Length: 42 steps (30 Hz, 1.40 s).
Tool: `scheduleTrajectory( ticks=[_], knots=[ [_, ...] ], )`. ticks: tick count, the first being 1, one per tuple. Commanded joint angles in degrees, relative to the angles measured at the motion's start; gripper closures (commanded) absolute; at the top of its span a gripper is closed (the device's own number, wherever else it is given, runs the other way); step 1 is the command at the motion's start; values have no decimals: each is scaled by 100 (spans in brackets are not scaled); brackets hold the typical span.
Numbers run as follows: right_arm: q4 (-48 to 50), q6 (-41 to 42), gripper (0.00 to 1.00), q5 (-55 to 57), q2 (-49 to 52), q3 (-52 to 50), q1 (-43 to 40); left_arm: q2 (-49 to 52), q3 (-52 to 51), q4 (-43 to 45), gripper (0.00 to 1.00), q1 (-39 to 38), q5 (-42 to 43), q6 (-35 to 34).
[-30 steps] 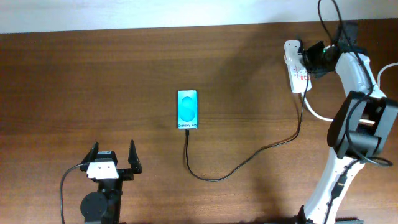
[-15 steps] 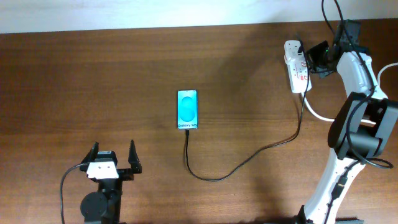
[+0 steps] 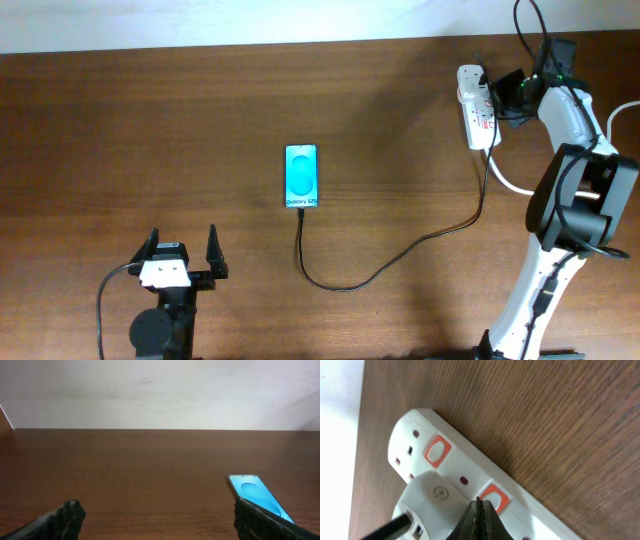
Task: Plug charger to phone and switch on socket
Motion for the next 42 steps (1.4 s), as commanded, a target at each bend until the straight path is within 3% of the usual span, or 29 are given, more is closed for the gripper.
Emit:
scheduleTrajectory(
  ticks=[1, 18, 22, 42],
  knots=[
    [76, 68, 96, -420, 101, 44, 79, -24, -22, -26, 1, -24, -35, 87],
    [275, 46, 96, 212, 111, -212, 229, -24, -22, -26, 1, -24, -35, 87],
    [586, 68, 96, -87, 109, -210, 208, -24, -22, -26, 1, -24, -35, 87],
    [118, 262, 96, -905, 109, -210, 393, -24, -22, -26, 1, -24, -35, 87]
  ],
)
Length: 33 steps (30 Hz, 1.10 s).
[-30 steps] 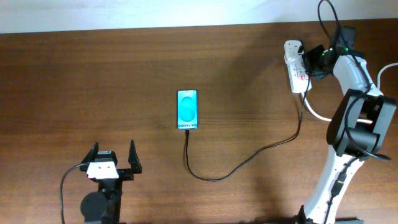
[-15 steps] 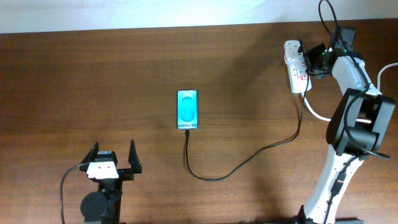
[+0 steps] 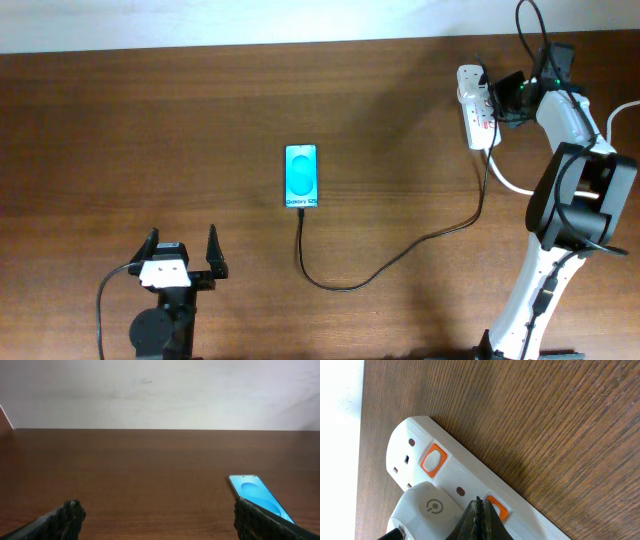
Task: Plug charger to phone and switch on socket
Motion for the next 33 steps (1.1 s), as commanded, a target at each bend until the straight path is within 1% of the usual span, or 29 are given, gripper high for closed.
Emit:
scheduleTrajectory(
  ticks=[1, 4, 7, 10, 14, 19, 22, 25, 29, 33],
  knots=[
    [-192, 70, 96, -859, 52, -15, 372, -24, -22, -26, 1, -24, -35, 87],
    [-348, 13, 96, -562, 52, -15, 498, -24, -22, -26, 1, -24, -35, 87],
    [-603, 2, 96, 96, 59, -20, 772, -24, -22, -26, 1, -24, -35, 87],
    [-601, -20, 96, 658, 232, -26, 990, -24, -22, -26, 1, -24, -35, 87],
    [-627, -299, 96, 1246, 72, -9, 922, -24, -22, -26, 1, -24, -35, 87],
    [-975, -304, 96, 1150, -262, -4, 444, -24, -22, -26, 1, -24, -35, 87],
    [-977, -647, 96, 428, -492, 4, 181, -24, -22, -26, 1, -24, -35, 87],
    [-970, -664, 96, 361, -680, 7, -24, -24, -22, -28, 1, -24, -35, 87],
    [-811, -660, 96, 420, -664, 7, -79, -24, -22, -26, 1, -24, -35, 87],
    [-769, -579, 96, 422, -616, 7, 35, -24, -22, -26, 1, -24, -35, 87]
  ],
)
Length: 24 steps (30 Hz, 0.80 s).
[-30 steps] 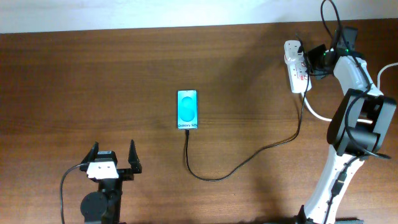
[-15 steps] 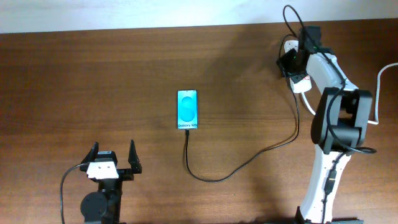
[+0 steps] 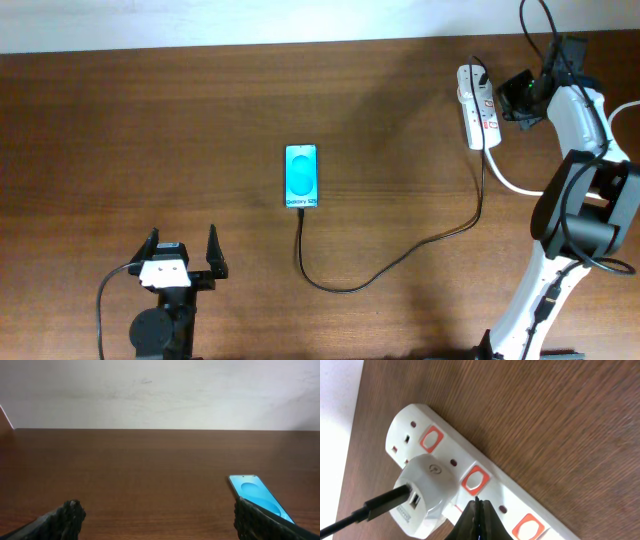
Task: Plug charger to phone and switch on socket
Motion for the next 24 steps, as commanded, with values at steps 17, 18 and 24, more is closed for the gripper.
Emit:
scheduleTrajectory(
  ticks=[17, 18, 24],
  knots=[
    [319, 216, 96, 52, 599, -35, 247, -24, -22, -26, 1, -24, -37, 87],
    [319, 216, 96, 52, 647, -35, 269, -24, -22, -26, 1, -24, -37, 87],
    [420, 214, 96, -61, 726, 15, 302, -24, -22, -26, 1, -24, -37, 87]
  ],
)
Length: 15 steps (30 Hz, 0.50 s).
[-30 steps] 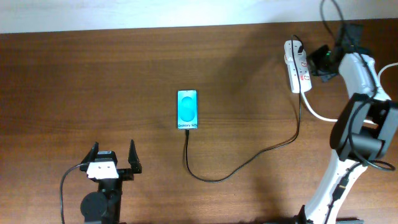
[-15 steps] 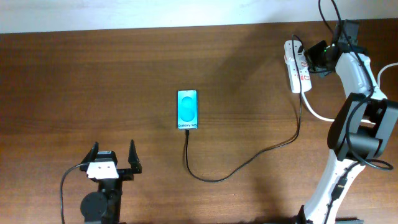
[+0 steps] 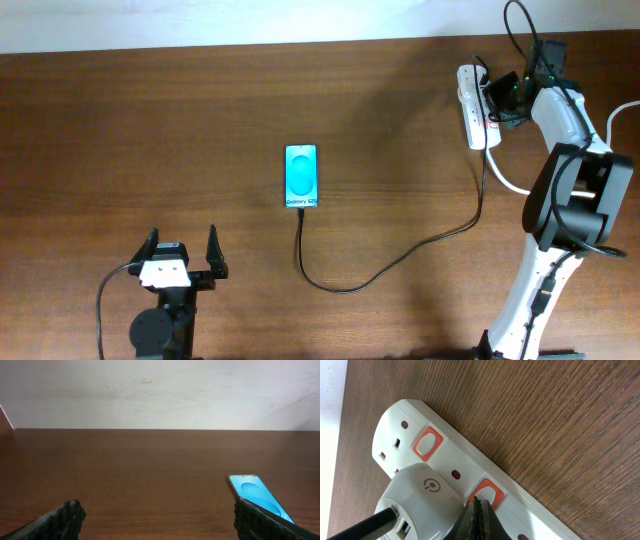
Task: Plug charger to phone and switch on socket
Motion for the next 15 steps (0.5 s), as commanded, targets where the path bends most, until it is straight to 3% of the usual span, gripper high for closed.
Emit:
scheduleTrajectory(
  ticks=[1, 15],
  knots=[
    [-26, -17, 96, -199, 271, 55, 76, -24, -22, -26, 1, -24, -37, 87],
    [-352, -107, 96, -127, 105, 883, 46, -24, -22, -26, 1, -24, -37, 87]
  ],
)
